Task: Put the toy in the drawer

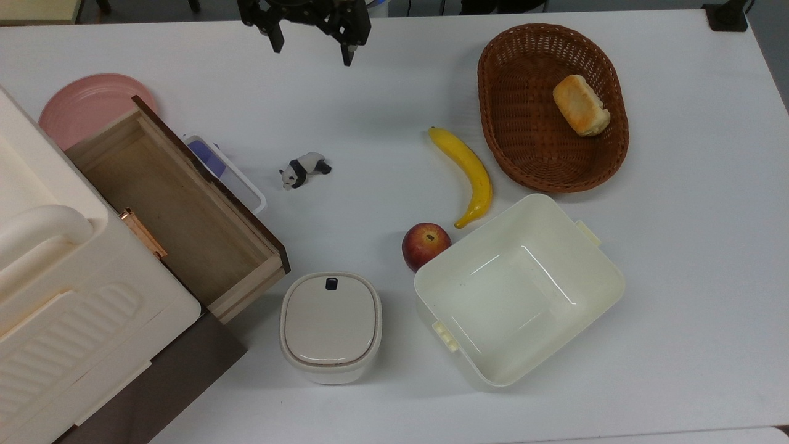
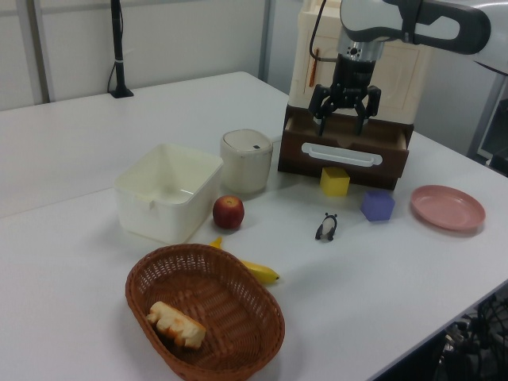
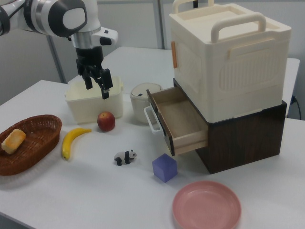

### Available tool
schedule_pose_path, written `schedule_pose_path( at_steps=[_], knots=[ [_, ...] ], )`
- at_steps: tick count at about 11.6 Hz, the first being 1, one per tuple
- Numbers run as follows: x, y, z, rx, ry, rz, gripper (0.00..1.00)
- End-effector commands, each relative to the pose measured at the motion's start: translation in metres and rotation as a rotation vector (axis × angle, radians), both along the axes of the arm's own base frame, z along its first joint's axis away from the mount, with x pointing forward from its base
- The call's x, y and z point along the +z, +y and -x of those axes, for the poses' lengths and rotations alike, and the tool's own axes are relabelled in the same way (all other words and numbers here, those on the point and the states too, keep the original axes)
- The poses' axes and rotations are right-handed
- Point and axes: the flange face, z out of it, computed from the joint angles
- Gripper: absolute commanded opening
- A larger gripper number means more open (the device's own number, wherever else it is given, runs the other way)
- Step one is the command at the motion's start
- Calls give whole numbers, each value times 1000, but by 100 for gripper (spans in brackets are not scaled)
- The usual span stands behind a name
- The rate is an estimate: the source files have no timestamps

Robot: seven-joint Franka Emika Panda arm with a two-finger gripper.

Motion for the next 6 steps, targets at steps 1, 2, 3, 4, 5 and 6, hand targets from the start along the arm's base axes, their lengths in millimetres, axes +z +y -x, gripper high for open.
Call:
schedule_pose_path(
  at_steps=[1, 2, 3, 4, 5, 6],
  knots=[
    [-13, -3, 10, -147, -20, 26, 100],
    [-27, -2, 15, -171, -54, 55, 100],
    [-42, 0, 19, -207, -87, 55, 100],
    [-58, 2, 22, -228, -103, 53, 100],
    [-76, 4, 26, -234, -94, 53, 100],
    [-90, 6, 26, -244, -100, 50, 100]
  ],
)
